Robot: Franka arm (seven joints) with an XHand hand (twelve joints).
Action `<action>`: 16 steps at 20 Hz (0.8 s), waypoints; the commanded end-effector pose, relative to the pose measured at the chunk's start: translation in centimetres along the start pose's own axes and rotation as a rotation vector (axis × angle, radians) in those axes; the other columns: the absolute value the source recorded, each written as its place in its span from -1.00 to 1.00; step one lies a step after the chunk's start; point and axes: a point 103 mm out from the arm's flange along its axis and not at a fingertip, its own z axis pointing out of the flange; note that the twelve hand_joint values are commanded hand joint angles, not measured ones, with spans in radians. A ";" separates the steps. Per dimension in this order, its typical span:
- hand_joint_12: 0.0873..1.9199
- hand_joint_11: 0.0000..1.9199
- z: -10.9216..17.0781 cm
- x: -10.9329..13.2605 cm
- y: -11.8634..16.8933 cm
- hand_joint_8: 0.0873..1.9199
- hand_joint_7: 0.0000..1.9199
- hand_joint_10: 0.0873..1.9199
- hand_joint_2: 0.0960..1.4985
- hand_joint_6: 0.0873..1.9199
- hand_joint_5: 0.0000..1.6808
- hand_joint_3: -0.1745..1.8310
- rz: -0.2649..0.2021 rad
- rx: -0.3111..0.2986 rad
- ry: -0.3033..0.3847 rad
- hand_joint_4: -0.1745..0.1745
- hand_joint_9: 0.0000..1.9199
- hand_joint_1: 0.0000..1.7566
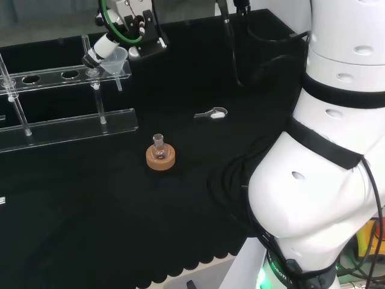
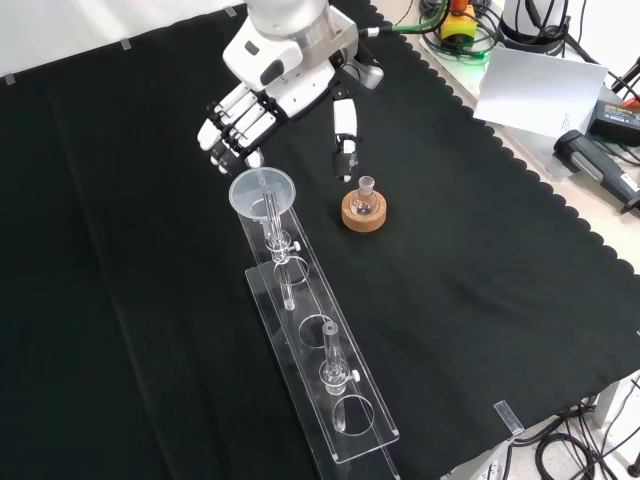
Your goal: Pick up the funnel from the transparent funnel stand.
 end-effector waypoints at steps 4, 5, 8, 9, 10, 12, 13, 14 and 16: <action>-0.74 -1.00 1.1 -0.1 1.9 -0.96 -0.90 -1.00 -0.18 -1.00 -1.00 -0.82 -0.017 0.028 0.003 -0.36 -0.98 -0.58; -0.71 -1.00 1.1 -0.1 2.2 -0.95 -0.90 -0.98 -0.18 -1.00 -1.00 -0.82 -0.018 0.032 0.003 -0.37 -0.98 -0.58; -0.65 -1.00 1.1 0.0 3.0 -0.91 -0.92 -0.92 -0.18 -1.00 -1.00 -0.82 -0.023 0.037 0.001 -0.39 -1.00 -0.57; -0.65 -1.00 1.2 0.0 3.3 -0.91 -0.92 -0.91 -0.18 -1.00 -1.00 -0.82 -0.025 0.039 0.000 -0.39 -1.00 -0.56; -0.64 -1.00 1.3 0.0 3.6 -0.90 -0.92 -0.90 -0.17 -1.00 -1.00 -0.82 -0.024 0.042 0.004 -0.40 -1.00 -0.56; -0.64 -1.00 1.6 -0.1 4.1 -0.90 -0.92 -0.90 -0.17 -1.00 -1.00 -0.82 -0.023 0.056 0.001 -0.40 -1.00 -0.55; -0.64 -1.00 1.7 -0.2 4.3 -0.90 -0.93 -0.90 -0.17 -1.00 -1.00 -0.82 -0.021 0.060 0.002 -0.40 -1.00 -0.55; -0.64 -1.00 1.9 -0.3 4.6 -0.90 -0.93 -0.89 -0.17 -1.00 -1.00 -0.82 -0.019 0.066 0.004 -0.40 -1.00 -0.54; -0.64 -1.00 2.3 -0.8 4.9 -0.89 -0.92 -0.89 -0.17 -1.00 -1.00 -0.82 -0.012 0.076 0.013 -0.41 -1.00 -0.54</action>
